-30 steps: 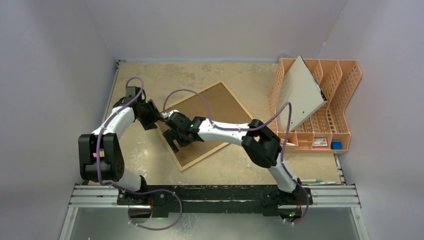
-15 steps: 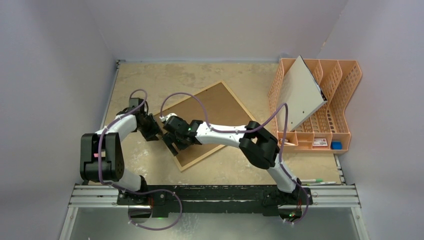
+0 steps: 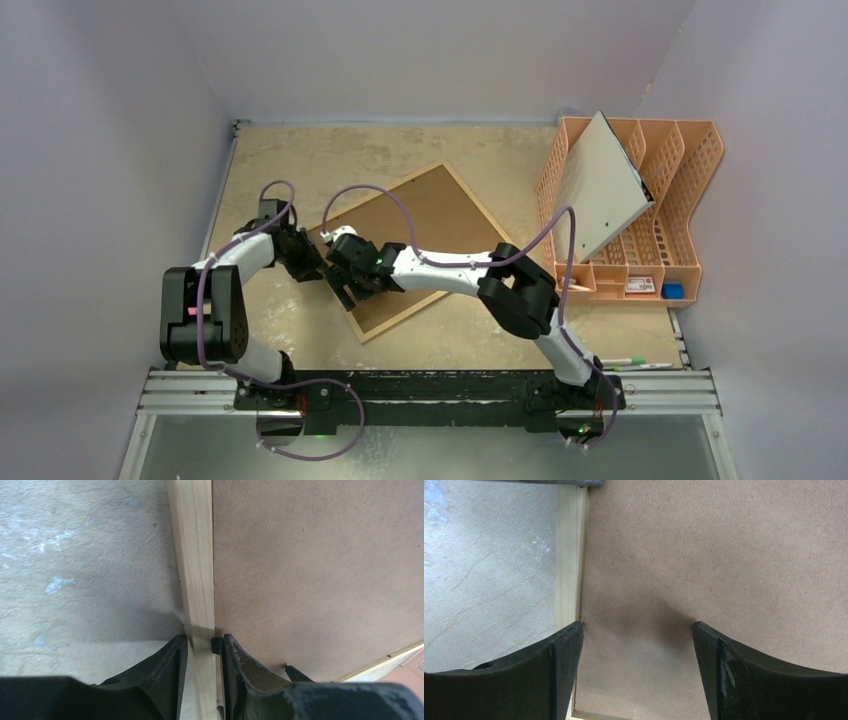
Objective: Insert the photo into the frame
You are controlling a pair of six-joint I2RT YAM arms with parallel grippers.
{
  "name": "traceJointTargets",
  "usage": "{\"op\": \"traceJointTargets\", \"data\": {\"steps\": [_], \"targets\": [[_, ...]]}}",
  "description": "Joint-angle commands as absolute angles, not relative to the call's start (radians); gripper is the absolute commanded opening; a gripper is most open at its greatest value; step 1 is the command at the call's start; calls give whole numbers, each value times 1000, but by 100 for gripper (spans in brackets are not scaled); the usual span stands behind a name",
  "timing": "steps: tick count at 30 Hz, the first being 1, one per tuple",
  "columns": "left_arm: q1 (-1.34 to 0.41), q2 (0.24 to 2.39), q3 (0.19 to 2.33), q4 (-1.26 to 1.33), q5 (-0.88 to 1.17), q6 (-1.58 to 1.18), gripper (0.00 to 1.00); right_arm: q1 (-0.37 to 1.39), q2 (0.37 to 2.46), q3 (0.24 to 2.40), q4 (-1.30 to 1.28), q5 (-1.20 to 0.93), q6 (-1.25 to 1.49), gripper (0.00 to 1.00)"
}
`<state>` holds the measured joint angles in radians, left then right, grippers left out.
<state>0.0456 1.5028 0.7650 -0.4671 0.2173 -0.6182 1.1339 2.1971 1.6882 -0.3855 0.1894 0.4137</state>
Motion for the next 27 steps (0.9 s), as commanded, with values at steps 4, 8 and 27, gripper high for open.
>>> {"op": "traceJointTargets", "data": {"steps": [4, 8, 27], "targets": [[43, 1555, 719, -500, 180, -612, 31, 1121, 2234, 1579, -321, 53, 442, 86], [44, 1559, 720, -500, 184, -610, 31, 1114, 2227, 1563, -301, 25, 439, 88], [43, 1566, 721, -499, 190, -607, 30, 1106, 2249, 1544, -301, 75, 362, 85]]}}
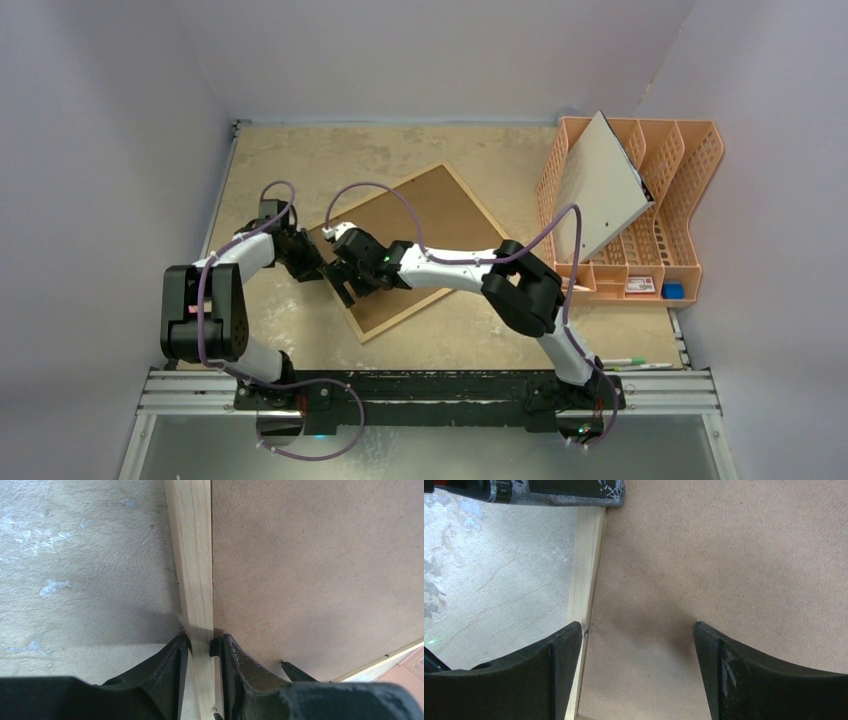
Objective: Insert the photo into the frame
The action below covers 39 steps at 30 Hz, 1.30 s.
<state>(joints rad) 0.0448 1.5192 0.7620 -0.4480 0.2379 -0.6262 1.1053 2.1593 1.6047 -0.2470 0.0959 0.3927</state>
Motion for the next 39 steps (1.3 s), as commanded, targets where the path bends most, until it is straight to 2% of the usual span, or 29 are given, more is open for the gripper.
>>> {"op": "traceJointTargets", "data": {"steps": [1, 15, 21, 39], "targets": [[43, 1566, 721, -500, 190, -609, 30, 1107, 2247, 1540, -301, 74, 353, 85], [43, 1566, 723, -502, 190, -606, 30, 1107, 2224, 1499, -315, 124, 262, 81], [44, 1566, 723, -503, 188, -607, 29, 1107, 2217, 1484, -321, 84, 246, 78], [43, 1568, 723, -504, 191, -606, 30, 1086, 2164, 1441, -263, -95, 207, 85]]}}
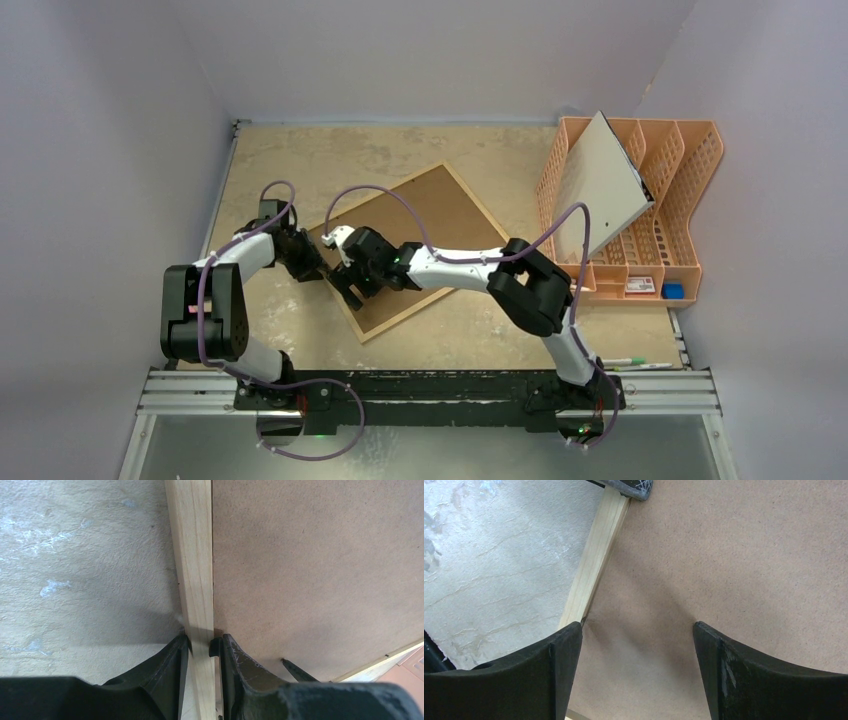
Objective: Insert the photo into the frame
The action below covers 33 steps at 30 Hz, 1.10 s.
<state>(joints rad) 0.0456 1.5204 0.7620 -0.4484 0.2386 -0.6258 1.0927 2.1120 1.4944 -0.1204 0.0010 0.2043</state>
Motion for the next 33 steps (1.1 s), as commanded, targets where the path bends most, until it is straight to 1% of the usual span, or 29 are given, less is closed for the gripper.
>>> {"op": "traceJointTargets", "data": {"steps": [1, 16, 27, 33], "targets": [[43, 1568, 723, -504, 192, -605, 30, 1086, 2171, 1447, -271, -85, 207, 85], [42, 1571, 724, -500, 200, -605, 29, 1088, 2232, 1494, -311, 47, 228, 85], [44, 1565, 723, -499, 198, -604, 29, 1093, 2240, 1486, -326, 134, 247, 78], [43, 1566, 722, -499, 198, -607, 29, 1098, 2233, 1469, -322, 150, 245, 78]]}}
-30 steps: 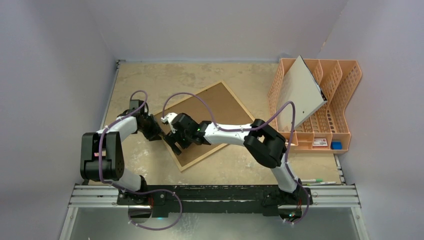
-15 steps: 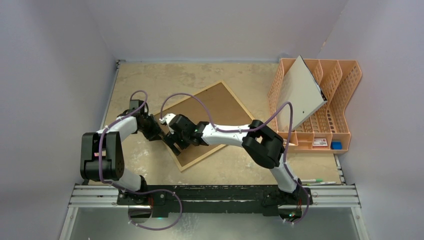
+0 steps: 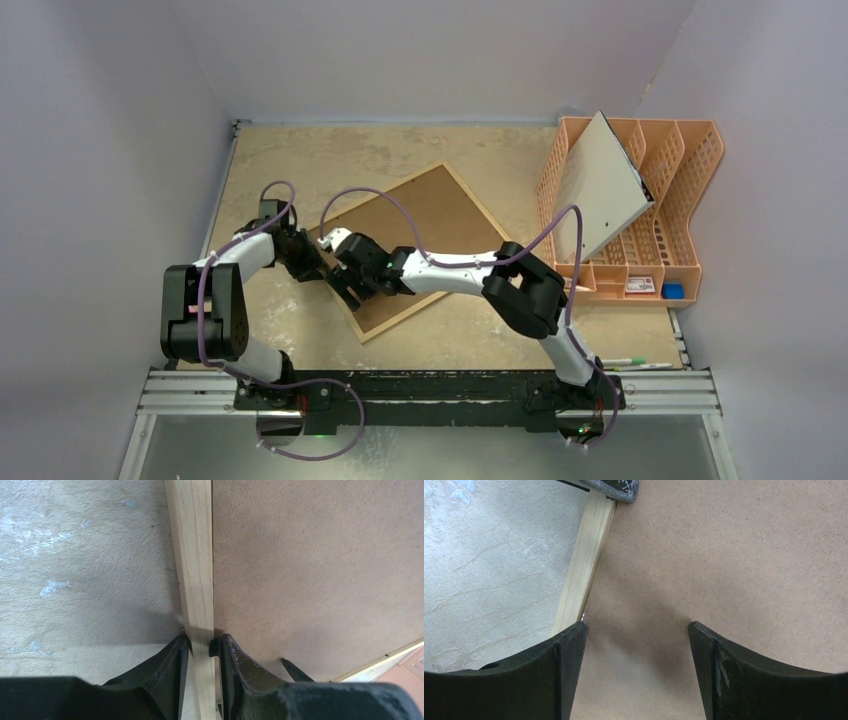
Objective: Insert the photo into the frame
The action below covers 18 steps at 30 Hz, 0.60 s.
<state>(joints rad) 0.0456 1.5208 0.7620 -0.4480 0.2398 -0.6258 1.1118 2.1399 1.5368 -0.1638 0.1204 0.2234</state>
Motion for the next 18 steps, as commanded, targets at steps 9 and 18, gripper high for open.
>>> {"op": "traceJointTargets", "data": {"steps": [9, 18], "targets": [[43, 1569, 722, -499, 198, -606, 29, 1098, 2232, 1446, -316, 46, 250, 81], [42, 1569, 721, -500, 195, -607, 29, 1098, 2227, 1439, -295, 3, 236, 82]]}}
